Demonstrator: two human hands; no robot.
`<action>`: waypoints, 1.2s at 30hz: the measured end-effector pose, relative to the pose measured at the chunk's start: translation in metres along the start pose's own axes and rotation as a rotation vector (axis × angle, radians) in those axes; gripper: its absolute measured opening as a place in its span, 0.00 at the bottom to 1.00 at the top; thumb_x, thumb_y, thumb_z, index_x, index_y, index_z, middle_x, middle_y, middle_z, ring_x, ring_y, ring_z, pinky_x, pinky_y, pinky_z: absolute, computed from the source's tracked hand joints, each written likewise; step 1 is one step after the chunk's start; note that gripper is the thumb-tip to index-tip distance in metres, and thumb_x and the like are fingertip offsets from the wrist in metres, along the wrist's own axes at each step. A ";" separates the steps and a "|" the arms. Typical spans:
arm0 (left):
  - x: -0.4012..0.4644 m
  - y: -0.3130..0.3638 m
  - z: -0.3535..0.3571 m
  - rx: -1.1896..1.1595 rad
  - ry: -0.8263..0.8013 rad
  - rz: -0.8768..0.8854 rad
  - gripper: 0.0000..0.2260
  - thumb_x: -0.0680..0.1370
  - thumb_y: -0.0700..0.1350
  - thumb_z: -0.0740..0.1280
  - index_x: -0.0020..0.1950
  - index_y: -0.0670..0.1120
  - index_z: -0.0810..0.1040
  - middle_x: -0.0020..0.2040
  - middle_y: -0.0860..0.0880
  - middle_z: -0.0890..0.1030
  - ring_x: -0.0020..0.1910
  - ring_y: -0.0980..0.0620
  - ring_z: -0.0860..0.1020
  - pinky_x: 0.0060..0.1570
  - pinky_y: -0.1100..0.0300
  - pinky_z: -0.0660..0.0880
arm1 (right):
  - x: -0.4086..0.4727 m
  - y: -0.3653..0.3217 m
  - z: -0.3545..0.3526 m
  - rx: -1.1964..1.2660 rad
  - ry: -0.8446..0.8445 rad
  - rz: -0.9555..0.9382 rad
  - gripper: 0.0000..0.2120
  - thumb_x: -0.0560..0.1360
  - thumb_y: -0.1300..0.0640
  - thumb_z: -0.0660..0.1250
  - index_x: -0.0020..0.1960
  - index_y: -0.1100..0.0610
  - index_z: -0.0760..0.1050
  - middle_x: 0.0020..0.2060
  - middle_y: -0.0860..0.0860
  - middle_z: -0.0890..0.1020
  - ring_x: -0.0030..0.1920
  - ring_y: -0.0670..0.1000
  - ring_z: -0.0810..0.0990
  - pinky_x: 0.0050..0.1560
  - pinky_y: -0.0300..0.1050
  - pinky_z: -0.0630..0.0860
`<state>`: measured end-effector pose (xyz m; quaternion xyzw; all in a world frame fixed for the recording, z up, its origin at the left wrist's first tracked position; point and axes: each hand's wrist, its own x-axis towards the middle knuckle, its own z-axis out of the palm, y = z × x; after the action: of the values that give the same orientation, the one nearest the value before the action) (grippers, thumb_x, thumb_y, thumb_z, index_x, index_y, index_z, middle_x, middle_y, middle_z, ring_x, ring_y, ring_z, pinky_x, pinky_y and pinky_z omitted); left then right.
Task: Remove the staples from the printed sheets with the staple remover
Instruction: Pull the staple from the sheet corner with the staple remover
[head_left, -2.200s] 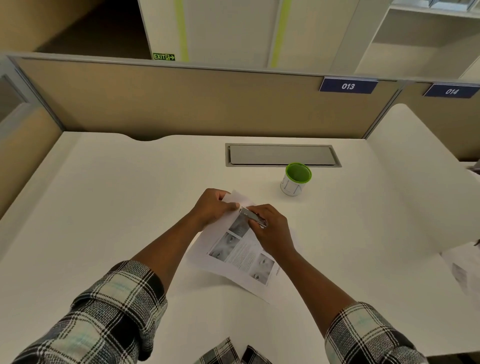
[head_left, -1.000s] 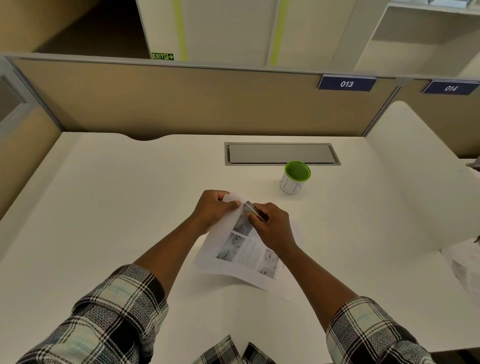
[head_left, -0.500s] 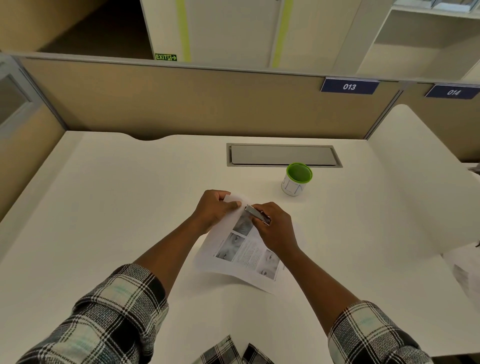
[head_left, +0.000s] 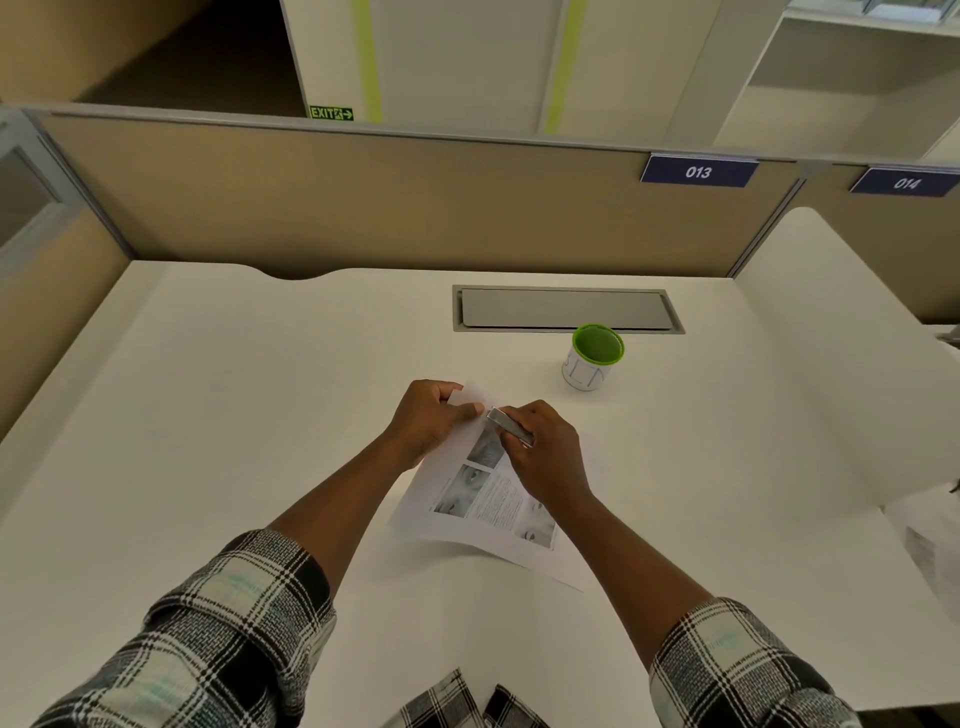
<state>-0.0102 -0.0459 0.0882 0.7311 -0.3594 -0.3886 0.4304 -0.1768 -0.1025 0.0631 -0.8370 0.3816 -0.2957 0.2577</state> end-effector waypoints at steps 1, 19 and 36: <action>-0.001 0.000 0.000 -0.016 0.003 -0.003 0.10 0.75 0.50 0.71 0.52 0.46 0.78 0.52 0.45 0.79 0.49 0.43 0.79 0.49 0.53 0.79 | 0.001 0.000 0.000 0.023 -0.001 0.011 0.10 0.74 0.58 0.71 0.55 0.55 0.82 0.42 0.51 0.80 0.40 0.49 0.78 0.40 0.40 0.75; 0.001 -0.003 -0.003 0.002 -0.008 -0.007 0.17 0.74 0.50 0.71 0.58 0.43 0.77 0.56 0.45 0.79 0.51 0.42 0.79 0.52 0.51 0.79 | 0.001 0.000 -0.004 0.353 -0.162 0.183 0.07 0.76 0.54 0.69 0.45 0.57 0.82 0.34 0.52 0.82 0.34 0.51 0.79 0.37 0.45 0.75; 0.001 -0.007 0.000 -0.069 0.000 -0.040 0.13 0.74 0.49 0.72 0.54 0.43 0.80 0.53 0.44 0.81 0.50 0.42 0.80 0.49 0.52 0.79 | 0.003 0.004 -0.009 -0.031 -0.086 -0.061 0.11 0.73 0.58 0.71 0.55 0.52 0.82 0.44 0.49 0.81 0.43 0.48 0.79 0.43 0.41 0.75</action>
<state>-0.0081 -0.0441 0.0815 0.7229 -0.3310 -0.4093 0.4477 -0.1830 -0.1086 0.0676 -0.8641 0.3491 -0.2610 0.2517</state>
